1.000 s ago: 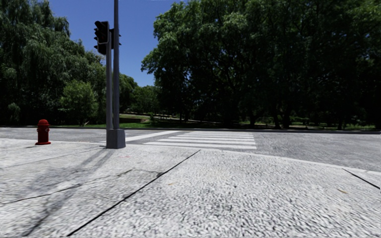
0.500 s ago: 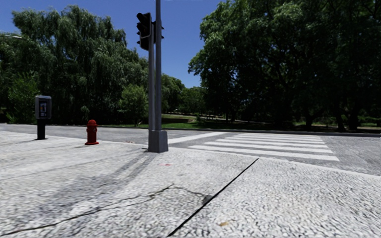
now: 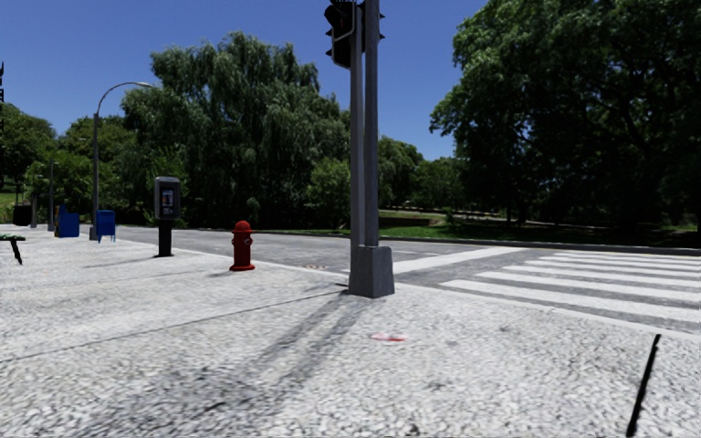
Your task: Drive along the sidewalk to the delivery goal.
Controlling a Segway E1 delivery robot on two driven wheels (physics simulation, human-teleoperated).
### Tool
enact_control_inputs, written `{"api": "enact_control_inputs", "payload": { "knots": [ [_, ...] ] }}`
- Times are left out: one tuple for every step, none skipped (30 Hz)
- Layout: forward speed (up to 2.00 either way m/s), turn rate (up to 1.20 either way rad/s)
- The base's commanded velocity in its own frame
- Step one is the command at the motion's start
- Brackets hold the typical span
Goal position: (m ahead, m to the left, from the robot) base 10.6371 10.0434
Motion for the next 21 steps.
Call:
{"api": "enact_control_inputs", "payload": {
  "knots": [
    [2.00, 0.76],
    [2.00, 0.81],
    [2.00, 0.81],
    [2.00, 0.84],
    [1.96, 0.85],
    [1.94, 0.85],
    [1.94, 0.85],
    [1.93, 0.85],
    [1.93, 0.85],
    [1.93, 0.85],
    [1.93, 0.85],
    [1.93, 0.85],
    [1.93, 0.85],
    [1.93, 0.85],
    [1.93, 0.80],
    [1.93, 0.80],
    [1.93, 0.72],
    [1.93, 0.68],
    [1.93, 0.67],
    [1.93, 0.67],
    [1.93, 0.67]
  ]
}}
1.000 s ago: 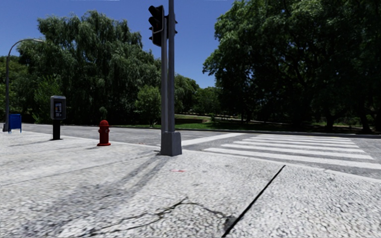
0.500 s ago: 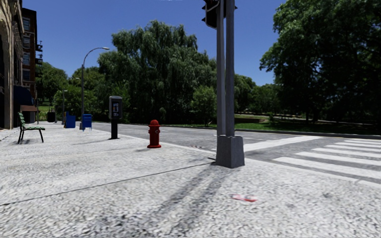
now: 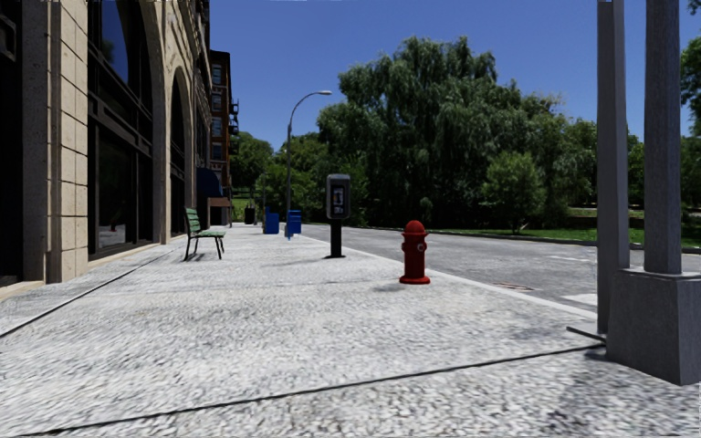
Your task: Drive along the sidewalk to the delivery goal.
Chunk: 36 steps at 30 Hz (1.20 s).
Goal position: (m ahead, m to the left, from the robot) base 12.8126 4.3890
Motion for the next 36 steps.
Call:
{"api": "enact_control_inputs", "payload": {
  "knots": [
    [1.93, 0.60],
    [1.93, 0.39],
    [1.93, 0.29],
    [1.93, 0.29],
    [1.93, 0.26],
    [1.93, 0.25],
    [1.93, 0.25],
    [1.93, 0.25],
    [1.93, 0.25],
    [1.93, 0.25],
    [1.93, 0.25],
    [1.93, 0.25],
    [1.93, 0.26],
    [1.93, 0.27],
    [1.93, 0.28],
    [1.93, 0.40],
    [1.93, 0.40],
    [1.93, 0.49],
    [1.93, 0.53],
    [1.93, 0.54],
    [1.93, 0.54],
    [1.93, 0.54],
    [1.93, 0.54],
    [1.93, 0.53],
    [1.93, 0.53],
    [1.93, 0.49],
    [1.93, 0.40],
    [1.93, 0.35],
    [1.93, 0.35],
    [1.93, 0.30],
    [1.93, 0.26],
    [1.93, 0.13],
    [1.93, 0.00],
    [1.93, 0.00],
    [1.93, 0.00],
    [1.93, 0.00]
  ]
}}
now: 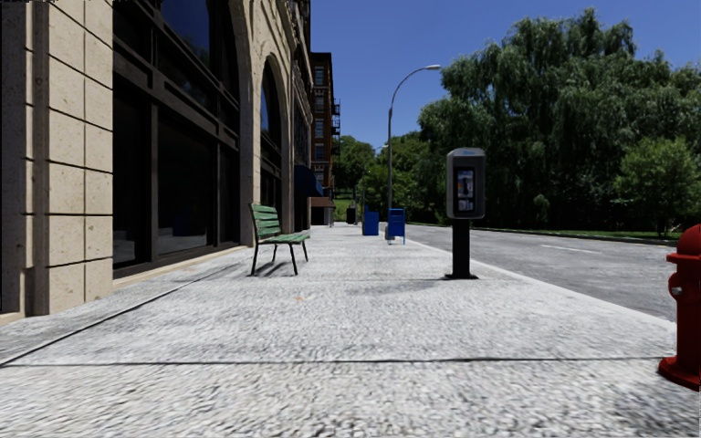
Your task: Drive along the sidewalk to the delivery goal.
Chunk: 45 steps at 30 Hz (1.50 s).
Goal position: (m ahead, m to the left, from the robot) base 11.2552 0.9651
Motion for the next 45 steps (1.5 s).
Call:
{"api": "enact_control_inputs", "payload": {
  "knots": [
    [1.93, 0.00],
    [1.93, 0.00],
    [1.93, 0.00],
    [1.93, 0.00],
    [1.93, 0.00],
    [1.93, 0.00],
    [1.93, 0.00],
    [1.93, 0.00],
    [1.93, 0.00],
    [1.93, 0.00],
    [1.93, 0.00],
    [2.00, 0.00],
    [2.00, 0.00],
    [2.00, 0.00],
    [2.00, 0.00],
    [2.00, 0.00],
    [2.00, 0.00],
    [2.00, 0.00],
    [2.00, 0.00],
    [2.00, 0.00],
    [2.00, 0.00],
    [2.00, 0.00],
    [2.00, 0.00],
    [2.00, 0.00],
    [2.00, 0.00],
    [2.00, 0.00],
    [2.00, 0.00],
    [2.00, 0.00],
    [2.00, 0.00],
    [2.00, 0.00],
    [2.00, 0.00],
    [2.00, 0.00],
    [2.00, 0.00],
    [2.00, 0.00],
    [2.00, 0.00],
    [2.00, 0.00],
    [2.00, 0.00],
    [2.00, 0.00],
    [2.00, 0.00],
    [2.00, 0.00],
    [2.00, 0.00],
    [2.00, 0.00],
    [2.00, 0.00],
    [2.00, 0.00],
    [2.00, 0.00]
  ]
}}
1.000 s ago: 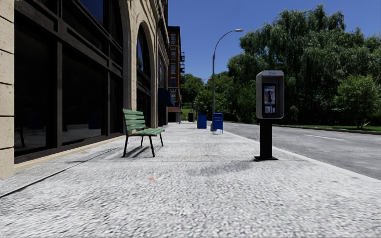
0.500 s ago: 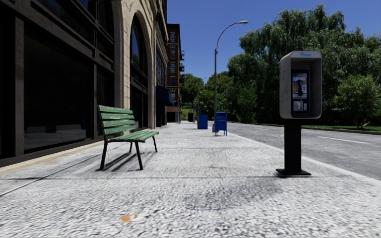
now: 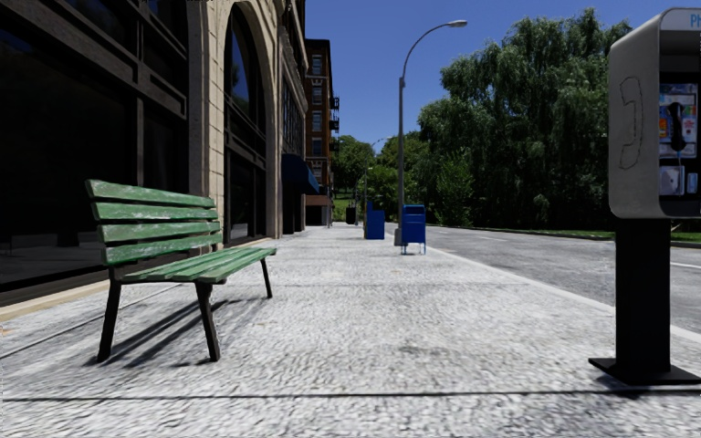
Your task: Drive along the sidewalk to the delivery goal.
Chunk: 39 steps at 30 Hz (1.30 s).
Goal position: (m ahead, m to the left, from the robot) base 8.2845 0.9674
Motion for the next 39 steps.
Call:
{"api": "enact_control_inputs", "payload": {
  "knots": [
    [2.00, 0.00],
    [2.00, 0.00],
    [2.00, 0.00],
    [2.00, 0.00],
    [2.00, 0.00],
    [2.00, 0.00],
    [2.00, 0.00],
    [2.00, 0.00],
    [2.00, 0.00],
    [2.00, 0.00],
    [2.00, 0.00],
    [2.00, 0.00],
    [2.00, 0.00],
    [2.00, 0.00],
    [2.00, 0.00],
    [2.00, 0.00],
    [2.00, 0.00],
    [2.00, 0.00],
    [2.00, 0.00],
    [2.00, 0.00],
    [2.00, 0.00],
    [2.00, 0.00],
    [2.00, 0.00],
    [2.00, 0.00],
    [2.00, 0.00],
    [2.00, 0.00],
    [2.00, 0.00],
    [2.00, 0.00],
    [2.00, 0.00],
    [2.00, 0.00],
    [2.00, 0.00],
    [2.00, 0.00],
    [2.00, 0.00],
    [2.00, 0.00],
    [2.00, 0.00],
    [2.00, 0.00],
    [2.00, 0.00],
    [2.00, 0.00],
    [2.00, 0.00]
  ]
}}
